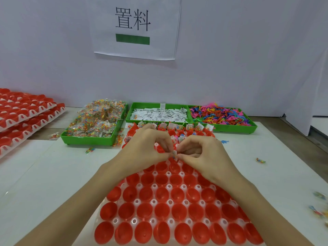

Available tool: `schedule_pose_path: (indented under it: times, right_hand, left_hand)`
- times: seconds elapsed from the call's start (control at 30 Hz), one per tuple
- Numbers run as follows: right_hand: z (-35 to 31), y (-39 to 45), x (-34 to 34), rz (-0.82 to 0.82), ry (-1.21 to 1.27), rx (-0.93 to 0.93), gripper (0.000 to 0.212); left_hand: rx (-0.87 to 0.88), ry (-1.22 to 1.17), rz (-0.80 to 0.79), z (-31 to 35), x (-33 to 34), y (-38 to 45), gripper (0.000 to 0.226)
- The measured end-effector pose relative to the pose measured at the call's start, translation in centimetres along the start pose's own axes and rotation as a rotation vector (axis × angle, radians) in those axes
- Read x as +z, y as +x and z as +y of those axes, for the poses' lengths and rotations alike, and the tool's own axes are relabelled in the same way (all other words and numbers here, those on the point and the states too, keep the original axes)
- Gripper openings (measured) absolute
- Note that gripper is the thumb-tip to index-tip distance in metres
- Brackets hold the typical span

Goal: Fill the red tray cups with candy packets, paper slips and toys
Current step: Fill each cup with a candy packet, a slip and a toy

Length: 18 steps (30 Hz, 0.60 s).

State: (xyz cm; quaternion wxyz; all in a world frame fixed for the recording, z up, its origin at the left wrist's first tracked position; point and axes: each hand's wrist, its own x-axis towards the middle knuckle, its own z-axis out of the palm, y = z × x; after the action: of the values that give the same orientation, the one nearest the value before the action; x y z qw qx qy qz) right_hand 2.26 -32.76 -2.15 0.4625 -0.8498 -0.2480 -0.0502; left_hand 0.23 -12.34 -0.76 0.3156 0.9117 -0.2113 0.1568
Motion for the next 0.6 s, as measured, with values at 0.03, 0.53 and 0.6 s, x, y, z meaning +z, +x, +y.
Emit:
schedule_pose_path:
  times: [0.03, 0.53, 0.6]
  right_hand:
    - [0.0, 0.1, 0.0, -0.004, -0.020, -0.005, 0.013]
    - [0.3, 0.1, 0.4, -0.009, -0.249, -0.063, 0.019]
    - [0.3, 0.1, 0.5, -0.019, -0.266, -0.072, 0.018]
  left_hand:
    - [-0.002, 0.004, -0.007, 0.0, -0.1, 0.0, 0.009]
    - [-0.093, 0.094, 0.019, -0.7, 1.4, 0.1, 0.008]
    - [-0.032, 0.158, 0.014, -0.7, 1.4, 0.3, 0.007]
